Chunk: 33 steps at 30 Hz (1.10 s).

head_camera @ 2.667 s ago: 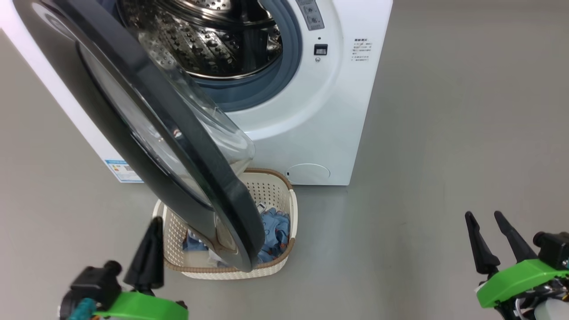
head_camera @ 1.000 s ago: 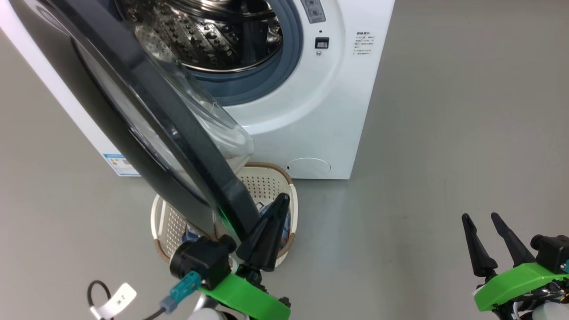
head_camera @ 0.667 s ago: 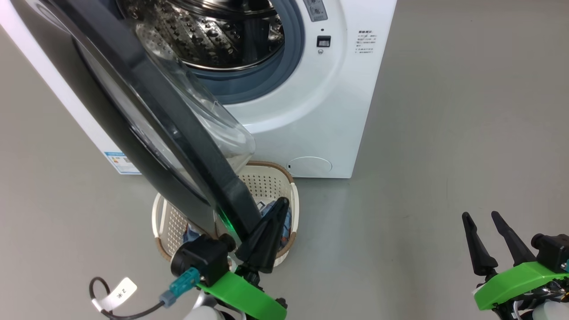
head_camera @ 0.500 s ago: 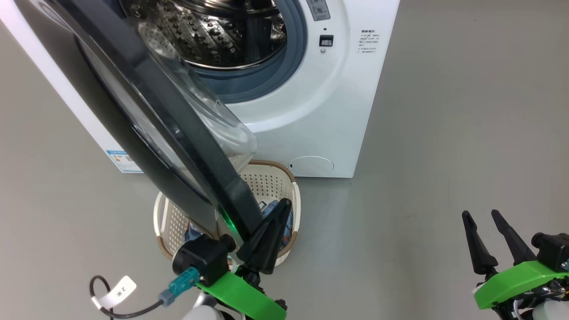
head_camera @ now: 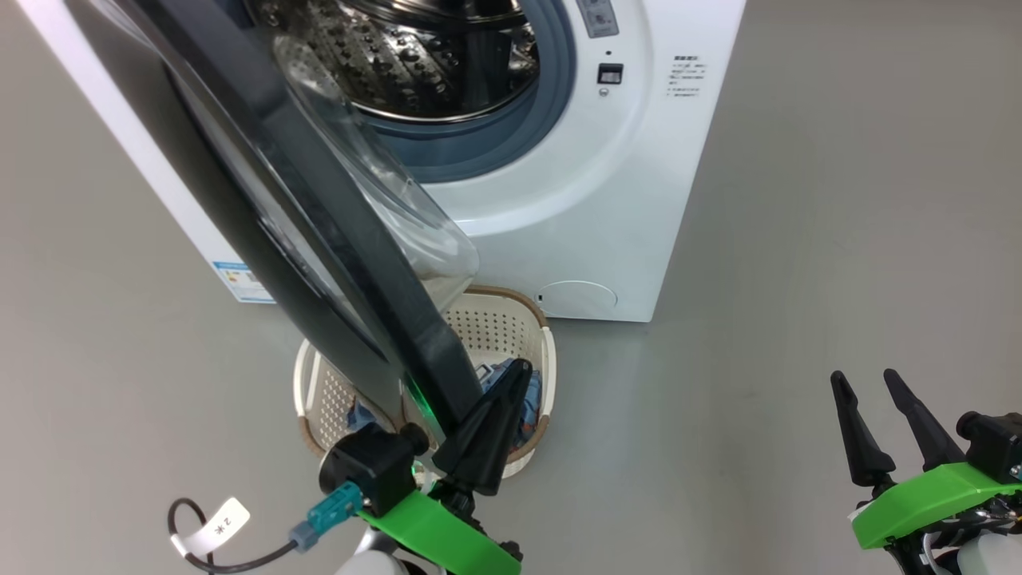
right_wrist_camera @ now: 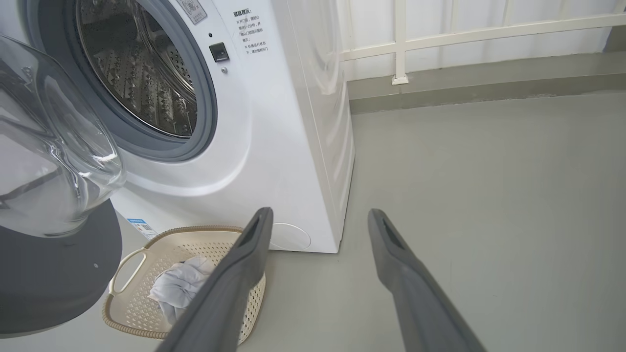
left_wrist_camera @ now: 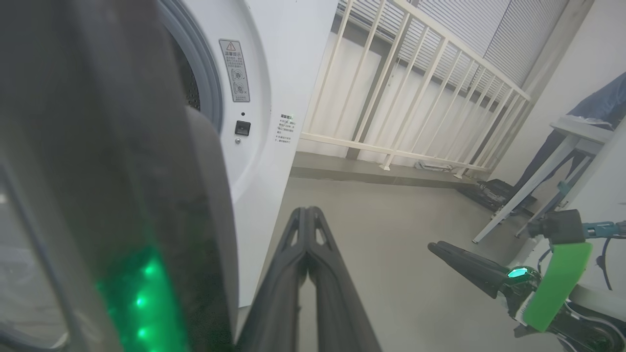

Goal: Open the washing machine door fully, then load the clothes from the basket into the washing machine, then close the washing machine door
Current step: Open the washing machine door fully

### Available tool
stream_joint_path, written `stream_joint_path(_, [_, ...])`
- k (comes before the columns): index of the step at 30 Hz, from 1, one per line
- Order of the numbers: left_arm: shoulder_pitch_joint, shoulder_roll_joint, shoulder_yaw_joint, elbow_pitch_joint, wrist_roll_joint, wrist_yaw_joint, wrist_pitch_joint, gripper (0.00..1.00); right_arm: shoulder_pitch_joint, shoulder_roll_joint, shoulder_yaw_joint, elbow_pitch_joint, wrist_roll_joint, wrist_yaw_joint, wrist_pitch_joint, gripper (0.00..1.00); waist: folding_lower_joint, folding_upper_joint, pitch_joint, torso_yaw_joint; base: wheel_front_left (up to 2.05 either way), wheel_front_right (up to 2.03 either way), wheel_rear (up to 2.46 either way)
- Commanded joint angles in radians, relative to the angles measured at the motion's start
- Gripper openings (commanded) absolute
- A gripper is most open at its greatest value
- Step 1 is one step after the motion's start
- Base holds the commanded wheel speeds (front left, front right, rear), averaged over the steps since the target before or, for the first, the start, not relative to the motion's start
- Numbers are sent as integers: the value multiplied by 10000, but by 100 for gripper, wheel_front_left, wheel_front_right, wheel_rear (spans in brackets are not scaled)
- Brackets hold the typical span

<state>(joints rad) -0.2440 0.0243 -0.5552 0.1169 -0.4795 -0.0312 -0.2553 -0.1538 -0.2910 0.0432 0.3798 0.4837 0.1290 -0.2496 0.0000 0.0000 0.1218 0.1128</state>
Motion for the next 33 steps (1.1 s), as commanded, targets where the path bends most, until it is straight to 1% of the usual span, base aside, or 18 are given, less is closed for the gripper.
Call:
stream_joint_path(1, [-166, 260, 682, -135, 8, 94, -64, 0, -173, -186, 169, -260, -53, 17, -122, 100, 0, 0, 11, 83, 0, 0, 0])
stream_joint_path(17, [473, 260, 820, -234, 255, 136, -64, 0, -132, -240, 291, -294, -58, 17, -122, 100, 0, 0, -135, 696, 0, 0, 0])
stream_joint_path(33, [1249, 262, 1275, -486, 685, 237, -64, 0, 31, -270, 331, -339, -71, 17, -122, 100, 0, 0, -294, 1280, 0, 0, 0])
